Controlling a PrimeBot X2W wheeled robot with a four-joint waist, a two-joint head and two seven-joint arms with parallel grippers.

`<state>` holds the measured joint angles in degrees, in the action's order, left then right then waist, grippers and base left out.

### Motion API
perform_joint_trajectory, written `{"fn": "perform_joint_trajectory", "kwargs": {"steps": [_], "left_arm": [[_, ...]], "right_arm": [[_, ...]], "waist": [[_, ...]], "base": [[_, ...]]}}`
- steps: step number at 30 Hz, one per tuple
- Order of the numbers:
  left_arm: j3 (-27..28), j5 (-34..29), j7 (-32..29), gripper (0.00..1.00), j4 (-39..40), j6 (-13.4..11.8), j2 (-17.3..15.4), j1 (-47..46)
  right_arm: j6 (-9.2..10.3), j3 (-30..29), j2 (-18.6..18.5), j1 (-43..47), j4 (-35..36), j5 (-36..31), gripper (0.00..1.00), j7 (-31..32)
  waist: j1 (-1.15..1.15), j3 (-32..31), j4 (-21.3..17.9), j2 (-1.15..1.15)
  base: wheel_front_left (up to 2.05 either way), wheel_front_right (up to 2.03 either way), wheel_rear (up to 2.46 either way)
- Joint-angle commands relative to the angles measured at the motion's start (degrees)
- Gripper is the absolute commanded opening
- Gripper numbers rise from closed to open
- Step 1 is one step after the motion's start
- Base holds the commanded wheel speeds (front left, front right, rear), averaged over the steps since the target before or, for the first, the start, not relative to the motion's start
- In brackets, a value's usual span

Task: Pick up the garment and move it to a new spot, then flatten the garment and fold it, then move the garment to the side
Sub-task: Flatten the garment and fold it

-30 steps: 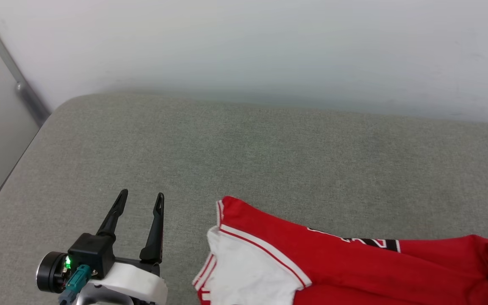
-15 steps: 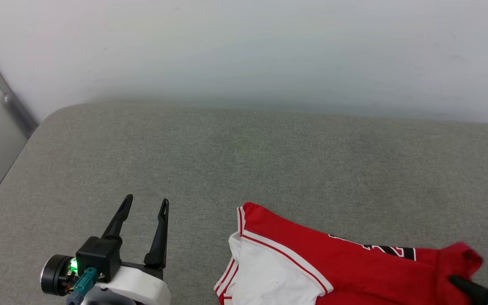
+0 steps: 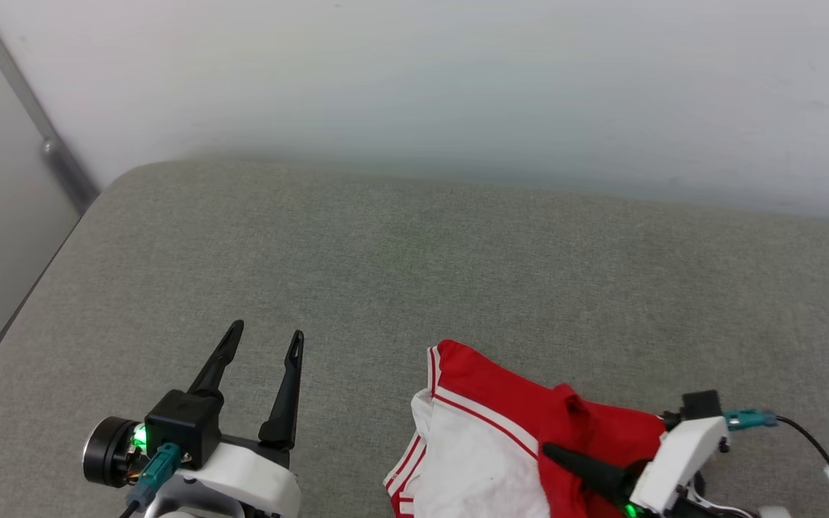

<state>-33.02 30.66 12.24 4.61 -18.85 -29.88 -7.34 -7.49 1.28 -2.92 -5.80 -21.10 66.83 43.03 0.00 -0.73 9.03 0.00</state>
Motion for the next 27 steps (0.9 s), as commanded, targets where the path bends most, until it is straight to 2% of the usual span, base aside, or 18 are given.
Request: {"fn": "perform_joint_trajectory", "kwargs": {"steps": [1,7,9,10,16,20,22,24,27], "left_arm": [[-0.08,-0.23,-0.17,1.00,-0.14,0.12,0.13,-0.73],[-0.53,-0.41,-0.13,1.00,-0.39,0.52,0.51,-1.69],[-0.58,-0.42,0.04,1.00,-0.60,0.49,0.62,-1.95],[-0.62,-0.43,0.11,1.00,-0.68,0.53,0.69,-2.03],[-0.47,-0.15,0.55,1.00,-1.12,0.30,0.89,-1.99],[-0.66,-0.15,0.57,1.00,-1.29,0.16,0.96,-1.95],[-0.65,-0.07,0.59,1.00,-1.34,0.05,1.04,-1.74],[-0.54,0.05,0.60,1.00,-1.43,-0.33,1.01,-1.32],[-0.26,0.28,0.68,1.00,-1.54,-0.83,1.02,-0.58]], "right_arm": [[0.00,2.05,0.07,-1.36,-0.69,0.96,0.00,-1.02],[0.00,13.31,0.03,-6.01,-4.13,5.11,0.00,-8.80],[0.00,15.65,0.03,-7.34,-5.46,5.26,0.45,-11.13],[0.00,16.61,0.02,-7.97,-6.11,5.08,1.00,-12.20],[0.00,21.02,0.02,-11.06,-6.09,2.58,1.00,-15.87],[0.00,23.36,-2.48,-12.49,-3.00,-3.46,1.00,-18.76],[0.00,23.57,-4.18,-12.50,-0.96,-7.66,1.00,-21.80],[0.01,22.88,-7.05,-12.16,-0.30,-14.88,1.00,-25.59],[0.01,18.95,-9.14,-9.96,-0.05,-25.76,1.00,-30.24]], "waist": [[0.00,0.41,0.61,0.00],[0.00,1.50,2.22,0.00],[0.00,1.81,2.52,0.00],[0.00,1.91,2.62,0.00],[0.00,2.20,2.25,0.00],[0.00,1.85,1.58,0.00],[0.00,1.57,1.14,0.00],[0.00,1.17,0.60,0.00],[0.00,0.62,-0.36,0.00]], "base": [[0.00,0.00,0.00],[0.00,0.00,0.00],[0.00,0.00,0.00],[0.00,0.00,0.00],[0.00,0.00,0.00],[0.00,0.00,0.00],[0.00,0.00,0.00],[0.00,0.00,0.00],[0.00,0.00,0.00]]}}
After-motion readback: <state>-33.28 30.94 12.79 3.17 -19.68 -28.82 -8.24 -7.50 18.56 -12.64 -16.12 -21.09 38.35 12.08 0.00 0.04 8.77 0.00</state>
